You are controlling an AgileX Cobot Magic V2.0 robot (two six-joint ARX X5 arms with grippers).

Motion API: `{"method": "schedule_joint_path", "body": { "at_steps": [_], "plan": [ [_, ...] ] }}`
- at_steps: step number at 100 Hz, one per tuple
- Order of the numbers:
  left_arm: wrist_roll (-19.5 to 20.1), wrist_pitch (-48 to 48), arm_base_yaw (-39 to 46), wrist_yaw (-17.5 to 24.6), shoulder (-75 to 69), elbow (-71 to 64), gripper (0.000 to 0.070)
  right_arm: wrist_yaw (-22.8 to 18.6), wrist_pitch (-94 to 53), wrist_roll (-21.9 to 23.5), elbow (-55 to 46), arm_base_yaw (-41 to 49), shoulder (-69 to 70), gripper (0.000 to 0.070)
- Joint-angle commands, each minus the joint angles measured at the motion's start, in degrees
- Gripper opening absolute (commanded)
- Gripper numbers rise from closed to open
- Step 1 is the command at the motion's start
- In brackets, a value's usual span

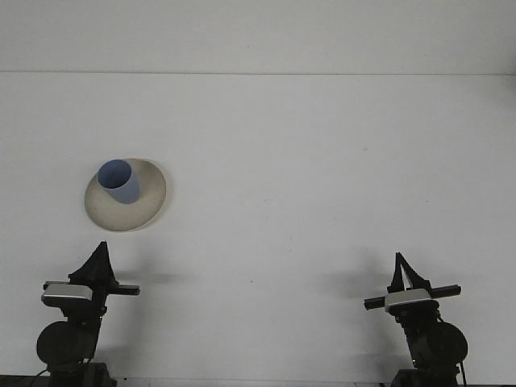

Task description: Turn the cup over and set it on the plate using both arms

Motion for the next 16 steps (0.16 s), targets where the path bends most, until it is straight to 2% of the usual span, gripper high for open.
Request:
{"method": "schedule_joint_path", "body": {
  "at_steps": [1, 16],
  "plan": [
    [0.33, 0.85, 0.00, -0.42, -0.11, -1.14, 0.0013, -0.02, 0.70, -0.26, -0.11, -0.02, -0.02, 0.0000],
    [0.33, 0.90, 0.00, -0.42, -0.11, -1.14, 0.0013, -0.02, 0.70, -0.24, -0.11, -0.02, -0.02, 0.0000]
  ]
}}
